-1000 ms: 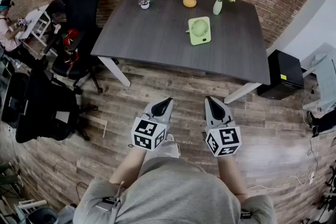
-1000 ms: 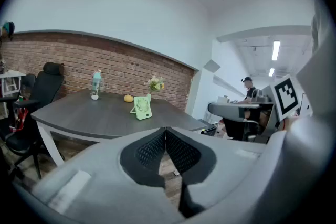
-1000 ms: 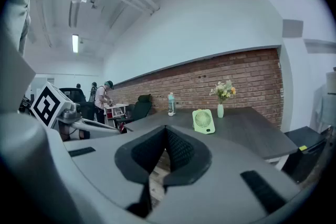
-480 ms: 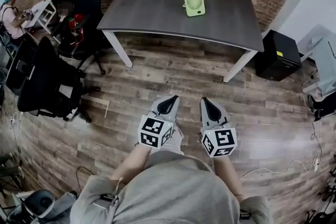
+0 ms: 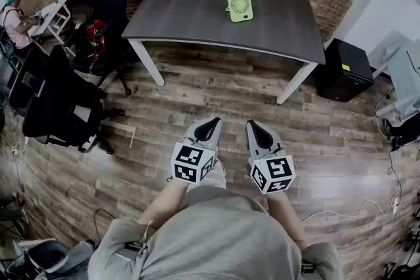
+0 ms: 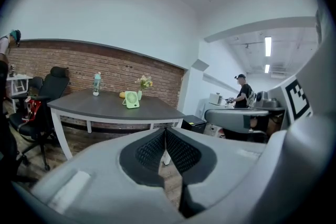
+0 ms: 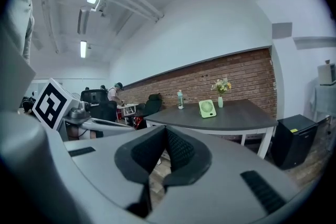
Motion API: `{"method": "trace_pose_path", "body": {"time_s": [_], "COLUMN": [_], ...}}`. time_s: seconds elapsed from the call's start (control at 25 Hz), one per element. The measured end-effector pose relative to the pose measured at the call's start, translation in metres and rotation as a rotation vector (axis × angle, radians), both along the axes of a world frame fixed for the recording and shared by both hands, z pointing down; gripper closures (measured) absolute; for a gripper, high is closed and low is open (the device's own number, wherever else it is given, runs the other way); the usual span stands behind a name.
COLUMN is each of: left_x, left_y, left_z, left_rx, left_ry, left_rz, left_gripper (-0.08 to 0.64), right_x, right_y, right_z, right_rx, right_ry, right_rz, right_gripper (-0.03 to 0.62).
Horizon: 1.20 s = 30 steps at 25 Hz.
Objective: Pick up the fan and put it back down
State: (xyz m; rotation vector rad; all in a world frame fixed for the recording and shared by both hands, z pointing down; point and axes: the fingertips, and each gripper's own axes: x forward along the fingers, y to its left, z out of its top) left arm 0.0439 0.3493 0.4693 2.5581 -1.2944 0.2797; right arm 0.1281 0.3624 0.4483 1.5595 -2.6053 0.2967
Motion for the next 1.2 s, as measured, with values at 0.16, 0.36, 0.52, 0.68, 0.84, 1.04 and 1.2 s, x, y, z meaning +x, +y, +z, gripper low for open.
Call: {"method": "trace_pose_path", "body": {"time_s": [0.16, 0.36, 0.52, 0.68, 0.84, 1.04, 1.2], "left_x": [-0.007, -0.015, -0.013, -0.013, -0.019, -0.023, -0.026], "left_y": [-0.013, -0.036, -0.057, -0.086, -0.119, -0.160, -0.192], "left_z": [-0.003, -0.002, 0.005, 0.007, 0.003, -0.005, -0.013], "left_rx": [-0.005, -0.011, -0.031, -0.041, -0.046, -0.044, -0.033], "left_ry": [0.014, 0.011, 0.009, 0.002, 0.004, 0.007, 0.009], "left_rz": [-0.014, -0.018, -0.006, 0.013, 0.032, 0.061, 0.094], "left_gripper": [0.538, 0.537, 0.537, 0.514, 0.480, 0.445, 0.413], "right_x": [-0.001, -0.003, -0.001, 0.001, -0.005, -0.012, -0.019], "right_y": [-0.013, -0.036, -0.059, -0.089, -0.123, -0.164, -0.197], "right_z": [0.003, 0.008, 0.013, 0.017, 0.015, 0.005, -0.003], "right_rx": [-0.009, -0.026, -0.042, -0.064, -0.075, -0.071, -0.063], "right_ry": [0.008, 0.000, -0.004, -0.003, 0.007, 0.015, 0.022], "right_rz": [0.006, 0.008, 0.007, 0.017, 0.022, 0.039, 0.053], "right_gripper": [0.589, 0.584, 0.546, 0.514, 0.486, 0.443, 0.419]}}
